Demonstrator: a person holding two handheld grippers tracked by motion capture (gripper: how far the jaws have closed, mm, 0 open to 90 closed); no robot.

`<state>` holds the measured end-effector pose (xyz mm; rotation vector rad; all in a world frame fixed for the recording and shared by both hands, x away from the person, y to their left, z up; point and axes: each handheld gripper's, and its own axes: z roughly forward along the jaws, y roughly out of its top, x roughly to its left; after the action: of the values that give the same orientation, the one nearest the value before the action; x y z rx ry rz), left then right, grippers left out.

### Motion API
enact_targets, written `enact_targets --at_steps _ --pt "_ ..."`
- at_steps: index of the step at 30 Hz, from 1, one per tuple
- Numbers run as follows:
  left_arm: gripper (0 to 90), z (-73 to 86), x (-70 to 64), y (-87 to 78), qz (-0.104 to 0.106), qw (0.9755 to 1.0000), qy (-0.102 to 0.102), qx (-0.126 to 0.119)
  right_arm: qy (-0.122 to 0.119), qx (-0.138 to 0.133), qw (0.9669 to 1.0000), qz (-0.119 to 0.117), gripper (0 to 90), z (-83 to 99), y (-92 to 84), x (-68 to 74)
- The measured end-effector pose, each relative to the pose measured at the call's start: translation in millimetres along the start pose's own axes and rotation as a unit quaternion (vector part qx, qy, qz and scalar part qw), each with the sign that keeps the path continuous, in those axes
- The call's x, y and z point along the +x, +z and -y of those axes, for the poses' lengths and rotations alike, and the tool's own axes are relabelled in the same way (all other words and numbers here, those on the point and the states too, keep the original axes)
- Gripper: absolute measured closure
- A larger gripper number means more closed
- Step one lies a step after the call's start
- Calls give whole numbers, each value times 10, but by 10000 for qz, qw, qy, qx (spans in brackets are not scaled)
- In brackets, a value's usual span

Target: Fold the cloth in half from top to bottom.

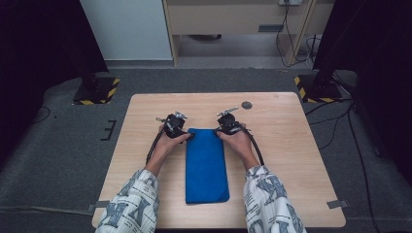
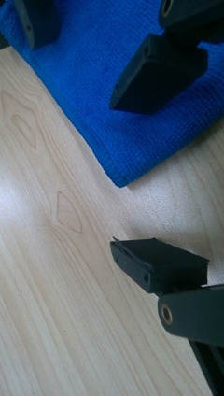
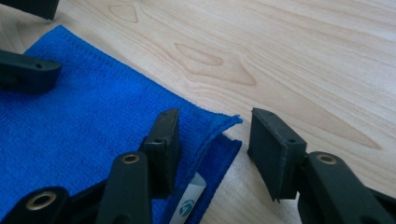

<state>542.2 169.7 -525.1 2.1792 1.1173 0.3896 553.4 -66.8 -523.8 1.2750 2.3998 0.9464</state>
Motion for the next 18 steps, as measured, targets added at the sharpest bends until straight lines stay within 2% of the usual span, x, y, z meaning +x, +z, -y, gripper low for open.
enact_targets --at_steps 4,7,14,18 --pt "289 4 -18 10 18 10000 38 33 37 64 9999 -78 586 6 -22 12" --pt "341 -2 -41 3 41 9999 90 38 8 77 9999 -76 630 11 -29 22" --pt "530 29 -107 -9 169 9997 152 -132 4 115 9999 -107 765 17 -37 88" --pt "638 26 -144 -18 237 9994 217 -95 27 142 9997 -174 830 20 -39 102"
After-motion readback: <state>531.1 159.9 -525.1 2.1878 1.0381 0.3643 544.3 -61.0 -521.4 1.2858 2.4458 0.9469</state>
